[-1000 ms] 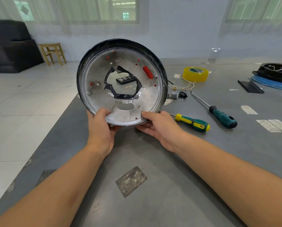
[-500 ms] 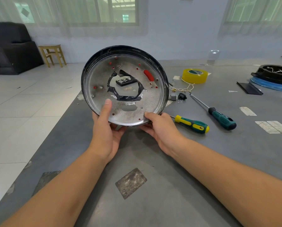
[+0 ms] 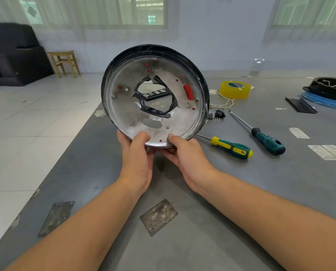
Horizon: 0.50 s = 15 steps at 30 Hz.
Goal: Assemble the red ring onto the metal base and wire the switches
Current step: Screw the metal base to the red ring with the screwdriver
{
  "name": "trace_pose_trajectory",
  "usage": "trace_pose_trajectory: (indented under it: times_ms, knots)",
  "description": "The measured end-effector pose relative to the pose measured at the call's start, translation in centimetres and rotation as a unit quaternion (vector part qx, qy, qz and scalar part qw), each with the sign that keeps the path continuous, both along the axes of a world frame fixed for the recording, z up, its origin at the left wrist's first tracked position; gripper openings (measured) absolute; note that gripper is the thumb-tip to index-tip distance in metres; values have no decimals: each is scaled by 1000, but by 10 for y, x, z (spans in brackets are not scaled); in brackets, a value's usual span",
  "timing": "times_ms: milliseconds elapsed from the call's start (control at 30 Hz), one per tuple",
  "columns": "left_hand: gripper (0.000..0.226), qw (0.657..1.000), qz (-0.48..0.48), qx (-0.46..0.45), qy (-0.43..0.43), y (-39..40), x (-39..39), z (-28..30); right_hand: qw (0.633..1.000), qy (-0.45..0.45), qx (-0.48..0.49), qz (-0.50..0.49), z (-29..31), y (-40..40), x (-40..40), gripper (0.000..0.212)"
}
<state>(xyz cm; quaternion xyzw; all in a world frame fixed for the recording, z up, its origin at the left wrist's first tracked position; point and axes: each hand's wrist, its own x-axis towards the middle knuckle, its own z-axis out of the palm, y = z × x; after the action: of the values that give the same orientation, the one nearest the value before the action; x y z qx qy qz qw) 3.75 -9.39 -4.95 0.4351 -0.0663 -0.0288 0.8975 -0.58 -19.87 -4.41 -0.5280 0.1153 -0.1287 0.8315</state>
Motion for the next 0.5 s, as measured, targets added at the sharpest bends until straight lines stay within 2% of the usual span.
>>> trace_pose_trajectory:
  times_ms: [200, 500]
  knots:
    - [57, 1000, 11, 17, -23, -2, -1, 0, 1000, 1, 1, -3, -1, 0, 1, 25]
    - [57, 999, 18, 19, -25, -2, -3, 1, 1000, 1, -9, -4, -3, 1, 2, 26]
